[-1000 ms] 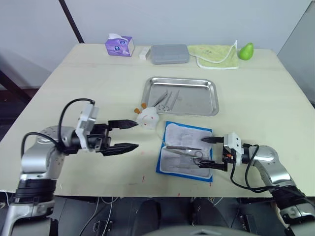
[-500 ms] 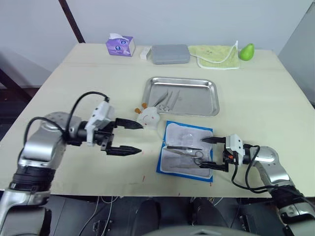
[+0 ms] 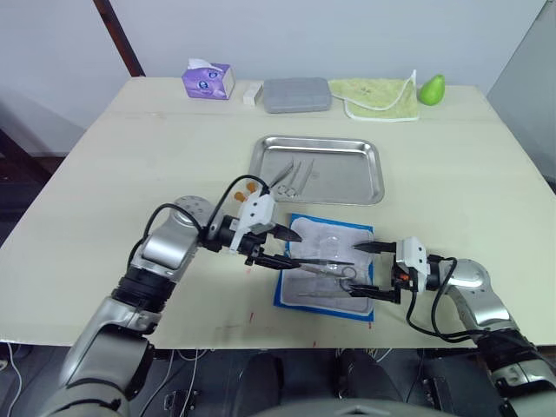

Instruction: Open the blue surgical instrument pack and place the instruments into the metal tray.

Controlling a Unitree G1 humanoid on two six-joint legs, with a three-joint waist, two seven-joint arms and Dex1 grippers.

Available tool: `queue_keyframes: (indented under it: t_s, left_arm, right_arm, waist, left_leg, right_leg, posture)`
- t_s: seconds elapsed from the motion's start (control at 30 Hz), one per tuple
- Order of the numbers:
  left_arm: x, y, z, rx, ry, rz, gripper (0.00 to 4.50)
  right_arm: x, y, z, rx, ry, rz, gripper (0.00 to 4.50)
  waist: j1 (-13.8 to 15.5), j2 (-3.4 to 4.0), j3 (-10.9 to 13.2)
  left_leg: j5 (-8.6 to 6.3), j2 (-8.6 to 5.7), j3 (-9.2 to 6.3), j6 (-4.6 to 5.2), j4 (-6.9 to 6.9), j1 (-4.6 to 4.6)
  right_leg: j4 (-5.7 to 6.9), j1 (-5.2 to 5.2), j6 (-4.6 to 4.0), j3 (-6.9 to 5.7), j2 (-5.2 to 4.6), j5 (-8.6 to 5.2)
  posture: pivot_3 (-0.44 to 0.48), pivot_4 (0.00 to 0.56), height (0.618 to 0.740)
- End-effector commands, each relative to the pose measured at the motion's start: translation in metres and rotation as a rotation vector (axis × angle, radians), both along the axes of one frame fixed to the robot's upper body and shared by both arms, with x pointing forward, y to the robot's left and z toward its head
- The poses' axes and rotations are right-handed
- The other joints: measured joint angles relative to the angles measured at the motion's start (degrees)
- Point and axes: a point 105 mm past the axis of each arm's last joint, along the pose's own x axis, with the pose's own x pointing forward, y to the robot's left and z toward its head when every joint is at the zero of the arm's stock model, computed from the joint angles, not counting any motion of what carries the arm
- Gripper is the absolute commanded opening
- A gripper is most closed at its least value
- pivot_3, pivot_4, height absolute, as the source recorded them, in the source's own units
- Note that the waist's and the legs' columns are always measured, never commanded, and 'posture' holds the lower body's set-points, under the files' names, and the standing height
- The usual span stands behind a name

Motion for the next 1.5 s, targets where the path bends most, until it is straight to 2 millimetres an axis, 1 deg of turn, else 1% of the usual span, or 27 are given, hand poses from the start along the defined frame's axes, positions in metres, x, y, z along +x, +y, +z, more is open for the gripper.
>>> queue_keyframes:
  t_s: [0.03, 0.17, 0.33, 0.5, 0.63, 0.7, 0.77, 0.8, 0.83, 0.87, 0.9, 1.0, 1.17, 1.3, 1.5]
  left_arm:
    - [0.009, -0.009, -0.003, 0.018, -0.068, 0.001, 2.79]
    - [0.010, -0.019, -0.012, 0.030, -0.081, -0.023, 2.79]
    - [0.013, -0.025, -0.018, 0.048, -0.106, -0.022, 2.79]
    - [0.015, -0.025, -0.024, 0.077, -0.120, -0.016, 2.79]
    - [0.013, -0.024, -0.028, 0.099, -0.111, -0.038, 2.79]
    - [0.012, -0.022, -0.033, 0.122, -0.114, -0.052, 2.23]
    - [0.010, -0.022, -0.036, 0.134, -0.111, -0.063, 1.43]
    - [0.010, -0.022, -0.038, 0.140, -0.109, -0.068, 1.14]
    - [0.009, -0.021, -0.040, 0.148, -0.110, -0.075, 0.53]
    - [0.008, -0.021, -0.042, 0.156, -0.111, -0.080, 0.16]
    - [0.008, -0.021, -0.044, 0.161, -0.110, -0.084, 0.02]
    - [0.007, -0.022, -0.044, 0.162, -0.101, -0.088, 0.02]
    - [0.010, -0.020, -0.029, 0.189, -0.103, -0.103, 0.02]
    - [0.013, -0.024, -0.016, 0.218, -0.090, -0.114, 0.02]
    - [0.014, -0.025, -0.001, 0.274, -0.071, -0.141, 0.02]
  right_arm:
    - [-0.011, -0.002, -0.027, -0.075, 0.098, -0.009, 4.50]
    - [-0.012, -0.002, -0.027, -0.075, 0.101, -0.014, 4.50]
    - [-0.013, -0.001, -0.027, -0.074, 0.102, -0.018, 4.50]
    - [-0.013, -0.001, -0.027, -0.074, 0.102, -0.020, 4.50]
    - [-0.013, -0.001, -0.027, -0.076, 0.103, -0.019, 4.50]
    - [-0.013, 0.000, -0.027, -0.076, 0.104, -0.020, 4.50]
    - [-0.013, 0.000, -0.027, -0.076, 0.104, -0.018, 4.50]
    - [-0.013, 0.001, -0.027, -0.076, 0.104, -0.018, 4.50]
    - [-0.013, 0.001, -0.027, -0.075, 0.105, -0.018, 4.50]
    - [-0.013, 0.001, -0.027, -0.076, 0.105, -0.017, 4.50]
    - [-0.013, 0.002, -0.027, -0.076, 0.106, -0.017, 4.50]
    - [-0.013, 0.003, -0.027, -0.077, 0.107, -0.016, 4.50]
    - [-0.014, 0.005, -0.030, -0.091, 0.117, -0.015, 4.50]
    - [-0.014, 0.008, -0.034, -0.111, 0.129, -0.011, 4.50]
    - [-0.013, 0.011, -0.039, -0.142, 0.151, -0.007, 4.50]
  waist:
    - [0.0, 0.00, 0.0]
    - [0.0, 0.00, 0.0]
    - [0.0, 0.00, 0.0]
    - [0.0, 0.00, 0.0]
    - [0.0, 0.00, 0.0]
    - [0.0, 0.00, 0.0]
    - [0.0, 0.00, 0.0]
    - [0.0, 0.00, 0.0]
    - [0.0, 0.00, 0.0]
    - [0.0, 0.01, 0.0]
    - [0.0, 0.00, 0.0]
    - [0.0, 0.00, 0.0]
    - [-0.1, 0.00, 0.0]
    - [-0.2, 0.00, 0.0]
    - [-0.4, 0.00, 0.0]
  left_leg:
    - [0.00, 0.00, 0.03, 0.00, 0.01, 0.00]
    - [0.00, 0.00, 0.03, 0.01, -0.01, 0.00]
    - [0.00, 0.00, 0.04, 0.01, 0.00, 0.00]
    - [0.00, 0.00, 0.04, 0.01, 0.00, 0.01]
    - [0.00, 0.00, 0.04, 0.01, 0.00, 0.01]
    - [0.00, 0.00, 0.04, 0.01, 0.00, 0.01]
    - [0.00, 0.00, 0.05, 0.01, 0.00, 0.02]
    - [0.00, 0.00, 0.05, 0.01, 0.00, 0.02]
    - [0.00, 0.00, 0.04, 0.01, 0.00, 0.02]
    - [0.00, 0.00, 0.04, 0.01, 0.00, 0.03]
    - [0.00, 0.00, 0.05, 0.01, 0.00, 0.03]
    - [0.00, 0.00, 0.05, 0.01, 0.00, 0.05]
    - [0.00, 0.01, 0.04, 0.01, 0.00, 0.05]
    - [0.00, 0.02, 0.04, 0.01, 0.00, 0.06]
    - [0.00, 0.06, 0.04, 0.01, 0.00, 0.07]
  right_leg:
    - [0.00, 0.00, 0.01, 0.03, 0.00, 0.00]
    - [0.00, -0.01, 0.00, 0.05, 0.01, 0.00]
    - [0.00, -0.01, 0.01, 0.06, 0.01, 0.00]
    - [0.00, -0.01, 0.01, 0.06, 0.01, 0.01]
    - [0.01, -0.01, 0.01, 0.06, 0.01, 0.01]
    - [0.01, 0.00, 0.01, 0.06, 0.01, 0.01]
    - [0.01, 0.00, 0.01, 0.06, 0.01, 0.00]
    - [0.01, 0.00, 0.01, 0.06, 0.01, 0.00]
    - [0.01, 0.00, 0.01, 0.05, 0.01, 0.00]
    - [0.01, 0.00, 0.01, 0.05, 0.01, 0.01]
    - [0.01, 0.00, 0.01, 0.06, 0.01, 0.01]
    - [0.01, 0.02, 0.01, 0.06, 0.01, 0.00]
    - [0.01, 0.02, 0.01, 0.06, 0.03, 0.00]
    - [0.02, 0.02, 0.00, 0.08, 0.08, 0.00]
    - [0.02, 0.02, 0.00, 0.10, 0.12, 0.00]
  posture:
    - [0.000, 0.150, 0.740]
    - [0.000, 0.150, 0.740]
    - [0.000, 0.150, 0.740]
    - [0.000, 0.150, 0.740]
    - [0.000, 0.150, 0.740]
    - [0.000, 0.150, 0.740]
    - [0.000, 0.150, 0.740]
    - [0.000, 0.150, 0.740]
    - [0.000, 0.150, 0.740]
    - [0.000, 0.150, 0.740]
    - [0.000, 0.150, 0.740]
    - [0.000, 0.150, 0.740]
    - [0.000, 0.150, 0.740]
    - [0.000, 0.150, 0.740]
    - [0.000, 0.150, 0.740]
